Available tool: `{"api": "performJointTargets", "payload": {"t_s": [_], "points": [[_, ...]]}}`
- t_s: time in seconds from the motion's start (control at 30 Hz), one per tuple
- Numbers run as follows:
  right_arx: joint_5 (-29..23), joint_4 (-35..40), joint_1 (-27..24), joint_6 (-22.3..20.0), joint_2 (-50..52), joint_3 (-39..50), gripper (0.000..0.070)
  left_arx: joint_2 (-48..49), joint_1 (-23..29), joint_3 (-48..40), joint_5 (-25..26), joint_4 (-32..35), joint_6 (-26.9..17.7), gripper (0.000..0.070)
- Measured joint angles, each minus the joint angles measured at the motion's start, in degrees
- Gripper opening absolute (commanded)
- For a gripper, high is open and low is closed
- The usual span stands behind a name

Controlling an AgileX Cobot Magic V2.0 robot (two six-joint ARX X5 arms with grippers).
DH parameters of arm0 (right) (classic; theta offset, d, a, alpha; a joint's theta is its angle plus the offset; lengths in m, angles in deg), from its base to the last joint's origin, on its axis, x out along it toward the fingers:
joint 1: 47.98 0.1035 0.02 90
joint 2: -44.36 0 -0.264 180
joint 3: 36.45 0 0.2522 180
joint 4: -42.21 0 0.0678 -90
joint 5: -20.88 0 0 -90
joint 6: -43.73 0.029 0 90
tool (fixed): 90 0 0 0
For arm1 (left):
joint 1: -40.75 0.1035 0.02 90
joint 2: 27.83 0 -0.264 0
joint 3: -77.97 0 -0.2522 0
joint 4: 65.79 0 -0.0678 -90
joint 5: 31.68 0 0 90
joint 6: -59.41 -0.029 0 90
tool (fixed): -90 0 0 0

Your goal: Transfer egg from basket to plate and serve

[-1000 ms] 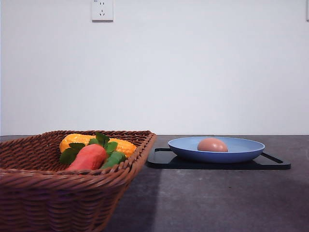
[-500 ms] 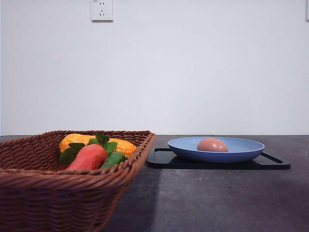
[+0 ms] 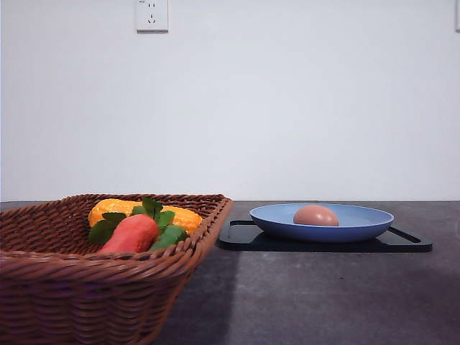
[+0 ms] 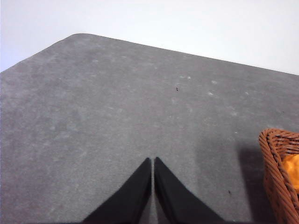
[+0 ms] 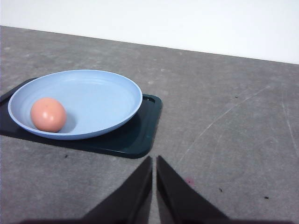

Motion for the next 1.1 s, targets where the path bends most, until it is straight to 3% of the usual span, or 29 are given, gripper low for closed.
{"api": "performJointTargets", "payload": {"t_s": [1.1], "points": [[-0.01, 0.00, 0.01, 0.00, 0.00, 0.00, 0.0000, 0.00, 0.00, 0.00, -0.01, 0.00, 0.00, 0.0000]]}}
